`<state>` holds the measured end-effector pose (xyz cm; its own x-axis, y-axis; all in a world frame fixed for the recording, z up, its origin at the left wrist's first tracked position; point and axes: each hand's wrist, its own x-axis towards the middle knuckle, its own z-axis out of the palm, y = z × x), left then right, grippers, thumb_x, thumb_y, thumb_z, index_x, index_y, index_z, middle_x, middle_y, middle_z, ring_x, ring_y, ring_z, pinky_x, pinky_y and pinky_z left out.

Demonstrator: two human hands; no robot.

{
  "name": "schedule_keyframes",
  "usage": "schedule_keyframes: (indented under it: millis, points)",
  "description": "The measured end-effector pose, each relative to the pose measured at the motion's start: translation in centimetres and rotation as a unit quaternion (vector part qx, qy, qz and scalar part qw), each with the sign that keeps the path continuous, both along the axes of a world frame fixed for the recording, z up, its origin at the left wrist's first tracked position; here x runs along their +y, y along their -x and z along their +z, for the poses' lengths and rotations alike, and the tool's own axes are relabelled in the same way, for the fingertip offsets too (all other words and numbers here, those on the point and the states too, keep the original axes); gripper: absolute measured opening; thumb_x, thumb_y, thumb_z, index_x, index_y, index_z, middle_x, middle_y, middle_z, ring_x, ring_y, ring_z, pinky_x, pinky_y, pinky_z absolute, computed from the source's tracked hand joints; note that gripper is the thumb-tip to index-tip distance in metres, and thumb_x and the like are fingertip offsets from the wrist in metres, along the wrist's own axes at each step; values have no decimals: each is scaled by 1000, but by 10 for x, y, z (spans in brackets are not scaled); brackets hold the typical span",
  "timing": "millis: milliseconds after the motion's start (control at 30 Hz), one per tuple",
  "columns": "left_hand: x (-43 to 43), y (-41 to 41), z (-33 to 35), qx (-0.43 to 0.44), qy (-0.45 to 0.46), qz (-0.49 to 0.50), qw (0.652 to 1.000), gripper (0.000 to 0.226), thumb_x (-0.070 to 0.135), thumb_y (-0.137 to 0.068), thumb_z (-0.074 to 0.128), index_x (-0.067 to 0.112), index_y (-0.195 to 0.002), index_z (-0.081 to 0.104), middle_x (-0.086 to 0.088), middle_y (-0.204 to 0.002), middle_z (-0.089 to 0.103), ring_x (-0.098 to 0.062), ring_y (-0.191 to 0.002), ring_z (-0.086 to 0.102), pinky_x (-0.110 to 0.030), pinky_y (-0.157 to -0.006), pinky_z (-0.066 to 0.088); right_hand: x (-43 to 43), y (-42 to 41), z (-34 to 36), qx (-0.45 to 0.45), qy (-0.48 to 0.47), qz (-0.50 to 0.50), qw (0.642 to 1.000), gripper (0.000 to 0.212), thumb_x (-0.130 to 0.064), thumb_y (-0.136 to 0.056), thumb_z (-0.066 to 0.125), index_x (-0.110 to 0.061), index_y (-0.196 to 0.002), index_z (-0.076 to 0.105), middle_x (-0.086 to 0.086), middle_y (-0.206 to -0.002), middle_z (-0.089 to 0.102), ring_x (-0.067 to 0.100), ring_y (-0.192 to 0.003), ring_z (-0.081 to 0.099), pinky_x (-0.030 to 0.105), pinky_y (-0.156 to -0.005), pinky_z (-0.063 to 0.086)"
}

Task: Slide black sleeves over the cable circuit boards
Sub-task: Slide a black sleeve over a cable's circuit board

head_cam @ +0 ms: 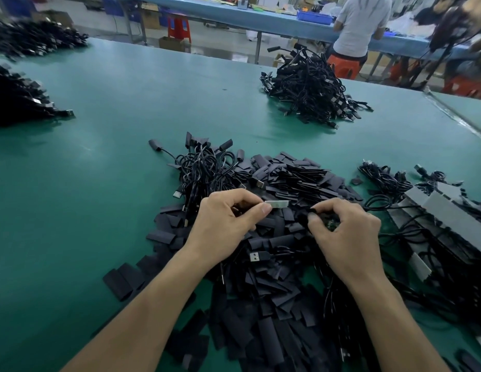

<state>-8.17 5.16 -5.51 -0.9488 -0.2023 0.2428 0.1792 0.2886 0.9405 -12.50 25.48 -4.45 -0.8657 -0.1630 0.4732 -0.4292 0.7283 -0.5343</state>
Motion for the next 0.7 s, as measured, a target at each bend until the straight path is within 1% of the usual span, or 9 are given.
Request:
schedule_keyframes:
  millis: [100,133,233,300,367,400,500,600,700]
  points:
    - [0,1,-2,-8,-5,0,1000,8,24,-87,77,28,-83,73,3,-71,69,-11,-56,65,-22,-52,52,4,2,-2,-2,47,18,999,23,-13,-81,77,-31,-80,64,-23,-77,63,1,-74,60,19,-70,47]
    - [0,1,-3,-5,7,6,1000,7,25,-87,77,28,-83,73,4,-70,67,-8,-56,61,-22,-53,51,4,3,-3,-4,53,22,998,22,-14,-82,77,-31,-79,63,-22,-76,63,0,-76,60,14,-67,45]
    - [1,1,0,2,17,5,1000,6,33,-87,75,28,-85,74,1,-70,68,-14,-59,58,-27,-56,48,4,5,-6,6,58,32,998,15,-19,-83,77,-29,-83,66,-19,-77,64,0,-78,61,20,-70,50]
    - [2,-1,1,5,4,-8,1000,24,48,-90,66,28,-80,74,4,-60,61,-21,-53,51,-32,-51,43,4,6,-6,18,67,46,997,13,-22,-84,76,-28,-95,72,-20,-86,67,-1,-85,63,23,-76,53]
    - [2,-1,2,3,-3,-8,1000,45,56,-93,56,19,-70,69,10,-48,42,-9,-44,34,-23,-44,29,4,6,-7,11,80,55,995,29,-24,-83,76,-27,-112,73,-26,-87,65,-9,-87,62,11,-76,49]
    - [1,0,1,0,-2,-5,1000,47,53,-93,56,16,-68,67,10,-47,39,-7,-44,31,-21,-45,27,5,5,-7,-2,94,56,994,37,-26,-81,78,-30,-117,70,-27,-79,65,-10,-80,61,6,-72,45]
    - [1,1,1,-16,-5,-13,1000,26,42,-92,64,24,-77,74,8,-50,54,-7,-46,42,-21,-46,35,6,5,-6,-24,116,61,991,47,-31,-76,83,-40,-118,63,-25,-77,66,-3,-59,57,5,-60,39]
    - [2,2,1,-33,-49,-39,997,18,32,-94,66,21,-82,71,6,-63,68,-6,-51,56,-17,-48,44,6,5,-6,-23,121,71,990,31,-28,-76,84,-41,-100,70,-25,-79,66,-4,-65,60,4,-61,40]
    - [3,3,-1,-45,-58,-60,995,8,20,-95,67,17,-88,68,1,-79,76,-9,-62,67,-19,-52,50,5,3,-6,-25,113,98,988,28,-25,-78,83,-39,-100,73,-31,-85,66,-7,-74,62,3,-66,42]
